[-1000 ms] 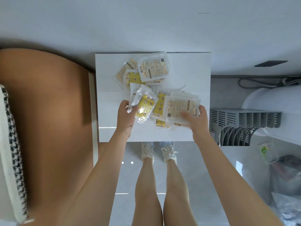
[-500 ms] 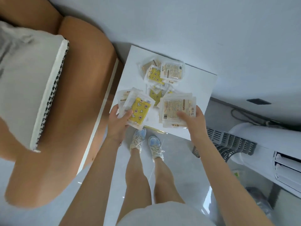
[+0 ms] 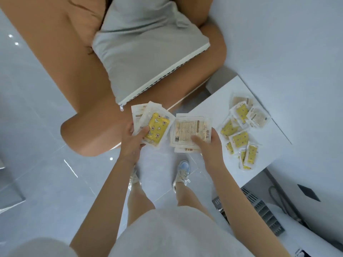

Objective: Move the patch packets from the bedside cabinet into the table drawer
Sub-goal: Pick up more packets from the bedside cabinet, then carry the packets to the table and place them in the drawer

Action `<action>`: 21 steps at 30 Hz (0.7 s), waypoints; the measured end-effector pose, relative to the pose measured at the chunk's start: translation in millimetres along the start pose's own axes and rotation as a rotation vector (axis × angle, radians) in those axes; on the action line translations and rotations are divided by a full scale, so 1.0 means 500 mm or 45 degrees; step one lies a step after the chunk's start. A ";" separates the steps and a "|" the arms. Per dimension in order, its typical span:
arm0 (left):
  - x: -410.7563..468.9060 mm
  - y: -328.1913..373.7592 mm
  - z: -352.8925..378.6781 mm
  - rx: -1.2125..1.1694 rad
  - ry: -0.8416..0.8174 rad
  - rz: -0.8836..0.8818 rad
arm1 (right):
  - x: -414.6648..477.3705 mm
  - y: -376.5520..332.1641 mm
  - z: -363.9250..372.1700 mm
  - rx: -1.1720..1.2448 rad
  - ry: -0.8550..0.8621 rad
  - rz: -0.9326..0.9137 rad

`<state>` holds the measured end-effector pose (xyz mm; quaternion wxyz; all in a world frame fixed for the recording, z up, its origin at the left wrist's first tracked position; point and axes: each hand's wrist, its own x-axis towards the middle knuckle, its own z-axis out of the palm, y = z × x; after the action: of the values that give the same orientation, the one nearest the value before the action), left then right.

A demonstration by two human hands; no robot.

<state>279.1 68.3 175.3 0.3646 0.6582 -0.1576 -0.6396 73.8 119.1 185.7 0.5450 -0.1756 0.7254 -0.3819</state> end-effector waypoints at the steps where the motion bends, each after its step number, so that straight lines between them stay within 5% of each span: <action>1: 0.004 0.014 -0.040 -0.024 0.014 0.019 | -0.007 -0.003 0.045 -0.049 -0.032 -0.011; 9: 0.017 0.111 -0.419 -0.181 0.217 0.179 | -0.093 0.007 0.430 -0.206 -0.264 -0.061; 21: -0.016 0.132 -0.939 -0.413 0.545 0.129 | -0.226 0.062 0.875 -0.393 -0.511 -0.045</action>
<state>744.2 159.2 186.8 0.5219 0.7025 -0.0050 -0.4839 522.2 56.4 186.9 0.6382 -0.3416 0.6491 -0.2336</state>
